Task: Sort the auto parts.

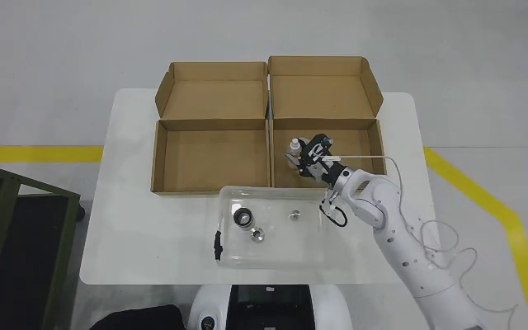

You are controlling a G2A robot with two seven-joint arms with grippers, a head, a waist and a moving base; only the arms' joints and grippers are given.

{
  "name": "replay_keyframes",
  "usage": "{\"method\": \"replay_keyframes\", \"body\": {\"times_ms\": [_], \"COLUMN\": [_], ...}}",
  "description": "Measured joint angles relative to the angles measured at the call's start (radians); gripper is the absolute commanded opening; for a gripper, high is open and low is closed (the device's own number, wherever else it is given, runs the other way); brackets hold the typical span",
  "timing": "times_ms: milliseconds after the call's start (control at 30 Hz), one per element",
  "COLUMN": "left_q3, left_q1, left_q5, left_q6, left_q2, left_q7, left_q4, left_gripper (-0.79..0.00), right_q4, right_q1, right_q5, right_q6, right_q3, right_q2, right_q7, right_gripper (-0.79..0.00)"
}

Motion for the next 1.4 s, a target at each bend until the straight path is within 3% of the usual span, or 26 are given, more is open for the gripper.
{"method": "replay_keyframes", "body": {"times_ms": [133, 167, 200, 267, 533, 833, 1100, 1400], "left_q3": [0.0, 0.0, 0.0, 0.0, 0.0, 0.0, 0.0, 0.0], "left_q1": [0.0, 0.0, 0.0, 0.0, 0.0, 0.0, 0.0, 0.0], "left_q5": [0.0, 0.0, 0.0, 0.0, 0.0, 0.0, 0.0, 0.0], "left_q6": [0.0, 0.0, 0.0, 0.0, 0.0, 0.0, 0.0, 0.0], "left_q2": [0.0, 0.0, 0.0, 0.0, 0.0, 0.0, 0.0, 0.0], "left_q7": [0.0, 0.0, 0.0, 0.0, 0.0, 0.0, 0.0, 0.0], "left_q4": [0.0, 0.0, 0.0, 0.0, 0.0, 0.0, 0.0, 0.0], "left_gripper": [0.0, 0.0, 0.0, 0.0, 0.0, 0.0, 0.0, 0.0], "right_q4": [0.001, -0.001, -0.002, -0.009, -0.084, -0.292, -0.496, -0.637], "right_q1": [-0.006, -0.007, -0.009, -0.012, -0.031, -0.088, -0.206, -0.375], "right_q5": [-0.011, -0.013, -0.015, -0.02, -0.05, -0.107, -0.057, -0.068], "right_q6": [-0.001, -0.004, -0.006, -0.012, -0.027, -0.117, -0.226, -0.303], "right_q3": [-0.002, 0.0, 0.002, 0.007, 0.048, 0.13, 0.172, 0.198], "right_q2": [0.0, 0.001, 0.001, 0.003, 0.014, 0.04, 0.061, 0.082], "right_q7": [0.005, 0.008, 0.01, 0.017, 0.04, 0.122, 0.238, 0.249], "right_gripper": [-0.403, -0.332, -0.197, 0.0, 0.0, 0.0, 0.0, 0.0]}}
